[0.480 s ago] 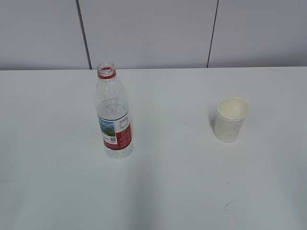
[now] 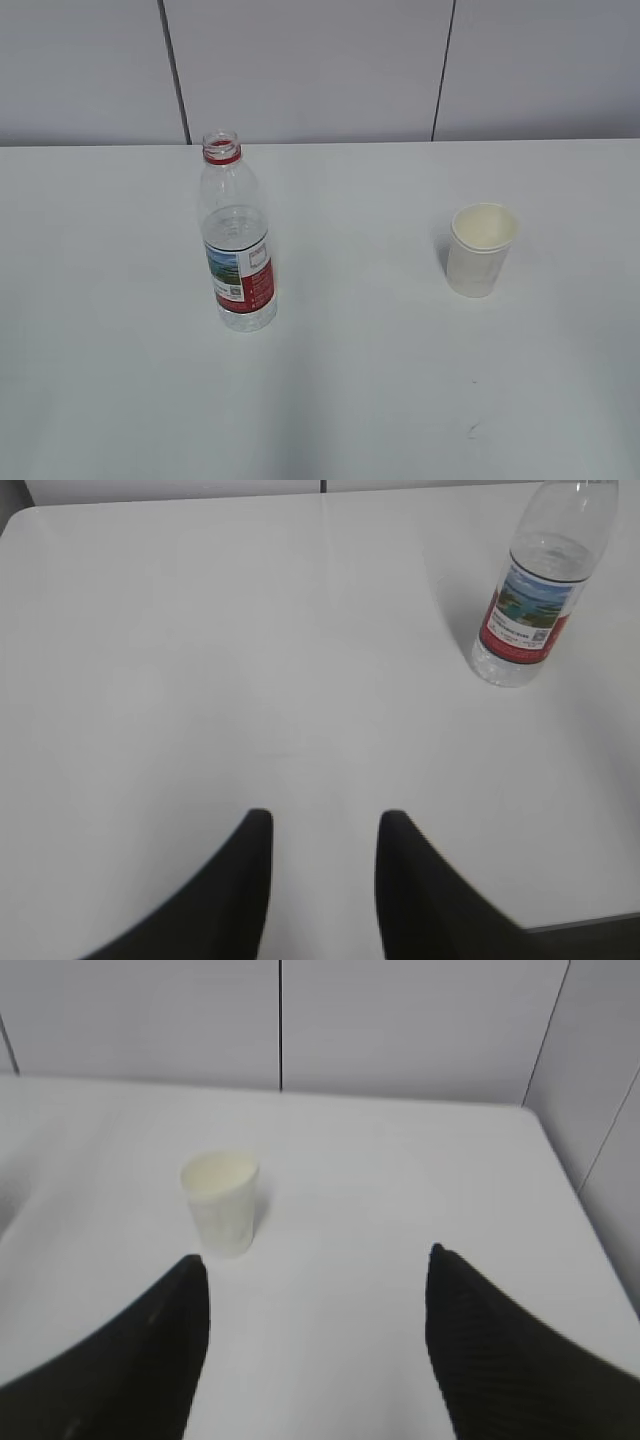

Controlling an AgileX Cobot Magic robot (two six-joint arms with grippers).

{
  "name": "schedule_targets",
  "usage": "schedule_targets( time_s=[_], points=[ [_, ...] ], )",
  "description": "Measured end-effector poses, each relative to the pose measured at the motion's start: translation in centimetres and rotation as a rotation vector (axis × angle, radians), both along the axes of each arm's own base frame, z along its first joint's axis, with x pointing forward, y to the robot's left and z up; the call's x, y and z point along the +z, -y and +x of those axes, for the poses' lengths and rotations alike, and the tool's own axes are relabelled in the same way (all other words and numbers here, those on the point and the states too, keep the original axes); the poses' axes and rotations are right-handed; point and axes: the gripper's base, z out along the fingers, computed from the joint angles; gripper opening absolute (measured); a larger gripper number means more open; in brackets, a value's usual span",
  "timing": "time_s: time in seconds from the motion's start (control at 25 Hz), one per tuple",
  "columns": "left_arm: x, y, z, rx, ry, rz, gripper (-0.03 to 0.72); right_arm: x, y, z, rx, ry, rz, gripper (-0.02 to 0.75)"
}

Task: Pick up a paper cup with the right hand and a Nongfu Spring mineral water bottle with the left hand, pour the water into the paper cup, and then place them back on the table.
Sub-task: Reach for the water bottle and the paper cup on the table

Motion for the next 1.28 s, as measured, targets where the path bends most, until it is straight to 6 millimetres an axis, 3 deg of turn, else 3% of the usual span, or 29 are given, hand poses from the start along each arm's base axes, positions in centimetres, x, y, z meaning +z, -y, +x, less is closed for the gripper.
schedule_targets(
  time_s=[0.2, 0.4, 0.84, 1.04, 1.28],
  points=[
    [0.0, 0.0, 0.0, -0.001, 0.000, -0.001, 0.229, 1.7, 0.3, 2.2, -0.019, 0.144, 0.002, 0.507],
    [0.0, 0.2, 0.0, -0.012, -0.001, -0.017, 0.229, 1.5, 0.8, 6.2, -0.041, 0.178, 0.009, 0.507],
    [1.8, 1.4, 0.2, -0.101, 0.163, -0.172, 0.229, -1.2, 1.6, 11.9, -0.085, 0.247, 0.006, 0.507],
    [2.9, 1.8, 0.5, -0.195, 0.293, -0.063, 0.232, -2.7, 1.8, 13.7, -0.089, 0.143, 0.009, 0.507],
    [4.1, 1.5, 3.7, -0.184, 0.316, 0.021, 0.239, -3.4, 1.9, 15.0, -0.094, 0.118, 0.008, 0.507]
  ],
)
